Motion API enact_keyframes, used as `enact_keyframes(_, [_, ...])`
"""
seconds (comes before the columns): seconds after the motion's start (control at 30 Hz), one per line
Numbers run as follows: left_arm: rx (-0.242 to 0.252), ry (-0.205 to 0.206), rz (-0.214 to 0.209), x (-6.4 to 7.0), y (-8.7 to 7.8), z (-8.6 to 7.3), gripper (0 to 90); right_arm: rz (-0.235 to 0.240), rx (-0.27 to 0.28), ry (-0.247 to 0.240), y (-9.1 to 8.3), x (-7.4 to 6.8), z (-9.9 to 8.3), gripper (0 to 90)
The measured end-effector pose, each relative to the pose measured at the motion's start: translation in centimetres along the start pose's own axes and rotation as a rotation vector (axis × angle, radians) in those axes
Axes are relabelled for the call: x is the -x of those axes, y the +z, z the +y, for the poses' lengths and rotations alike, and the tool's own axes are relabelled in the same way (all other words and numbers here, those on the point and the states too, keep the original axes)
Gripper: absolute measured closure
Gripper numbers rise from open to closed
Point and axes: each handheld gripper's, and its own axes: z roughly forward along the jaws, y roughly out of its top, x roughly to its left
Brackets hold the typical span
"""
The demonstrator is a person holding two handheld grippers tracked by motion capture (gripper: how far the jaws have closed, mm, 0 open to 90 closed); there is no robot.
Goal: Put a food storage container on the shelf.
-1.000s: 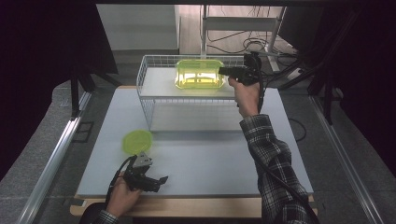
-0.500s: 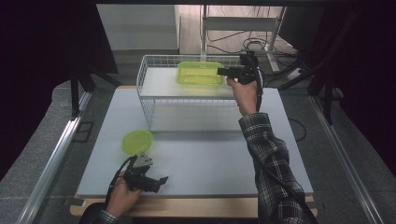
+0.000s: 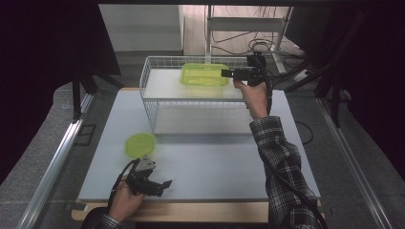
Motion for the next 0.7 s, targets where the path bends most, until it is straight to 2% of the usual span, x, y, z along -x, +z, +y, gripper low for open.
enact_keyframes(0.03, [0.006, -0.002, 0.000, -0.1, -0.1, 0.0, 3.7, 0.010, -0.001, -0.006, -0.2, -0.1, -0.1, 33.1])
enact_keyframes(0.3, [0.010, -0.034, 0.001, -0.1, -0.2, 0.1, 3.4, 0.037, -0.013, -0.056, -1.0, -0.6, -0.8, 25.7])
enact_keyframes(0.53, [-0.002, -0.001, 0.035, 0.0, -0.1, 0.1, 4.0, 0.044, -0.018, -0.110, -1.8, -1.1, -1.7, 20.3])
enact_keyframes(0.7, [-0.009, -0.022, 0.026, -0.1, -0.2, 0.2, 5.1, 0.051, -0.019, -0.147, -2.4, -1.3, -2.5, 17.0])
